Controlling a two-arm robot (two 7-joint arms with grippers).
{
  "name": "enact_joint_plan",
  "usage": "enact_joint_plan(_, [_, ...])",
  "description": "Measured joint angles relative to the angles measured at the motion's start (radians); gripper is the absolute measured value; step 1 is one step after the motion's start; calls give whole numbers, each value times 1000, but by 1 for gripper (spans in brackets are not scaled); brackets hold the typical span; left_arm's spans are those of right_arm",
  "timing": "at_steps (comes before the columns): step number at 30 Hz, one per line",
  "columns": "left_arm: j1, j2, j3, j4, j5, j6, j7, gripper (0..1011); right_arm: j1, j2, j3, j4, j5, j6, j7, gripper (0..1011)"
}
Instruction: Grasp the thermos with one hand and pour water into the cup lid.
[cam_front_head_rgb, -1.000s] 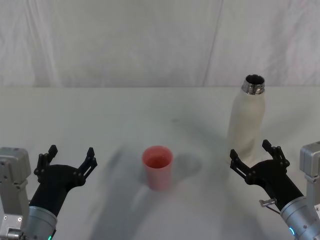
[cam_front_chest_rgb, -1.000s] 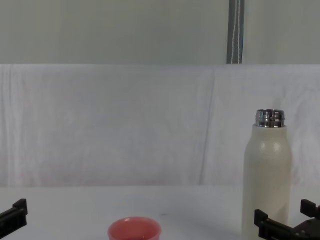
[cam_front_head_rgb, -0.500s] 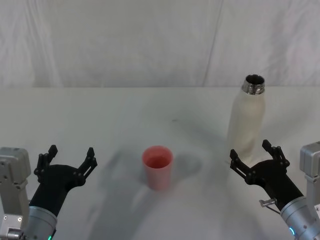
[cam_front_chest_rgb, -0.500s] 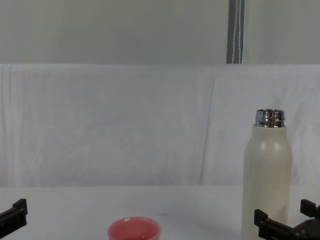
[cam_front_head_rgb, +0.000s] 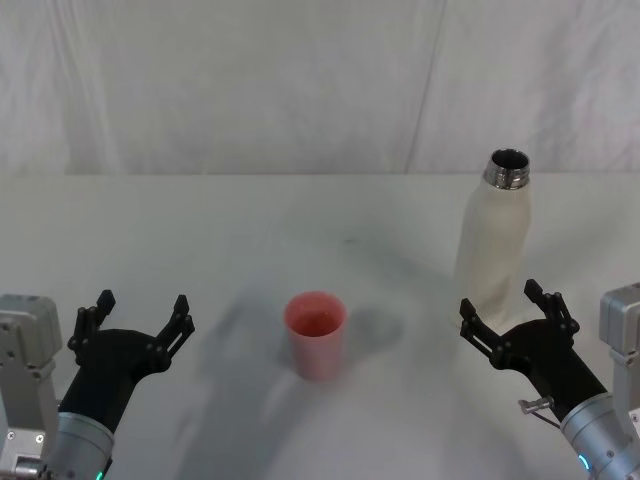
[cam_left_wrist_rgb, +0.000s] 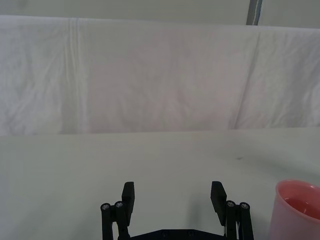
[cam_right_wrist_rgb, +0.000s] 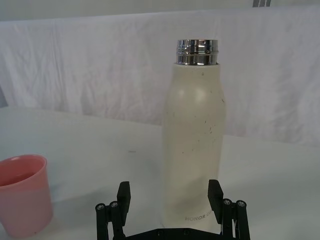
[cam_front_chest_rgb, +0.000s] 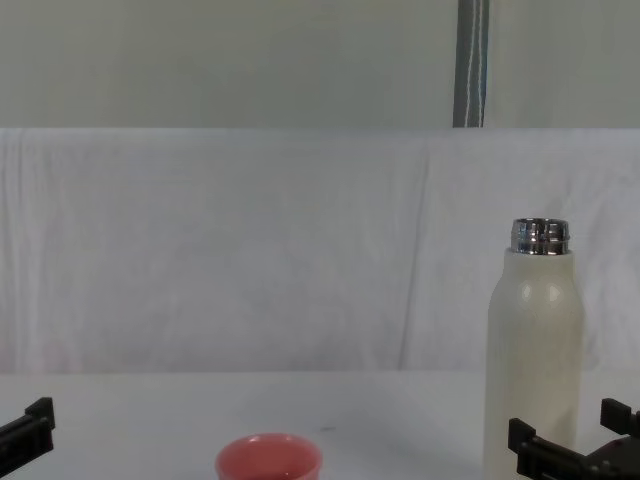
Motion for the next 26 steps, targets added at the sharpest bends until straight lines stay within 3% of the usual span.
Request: enact_joint_plan(26, [0,0,0,0,0,0,0,1001,0,0,0,0,0,0,0,1000])
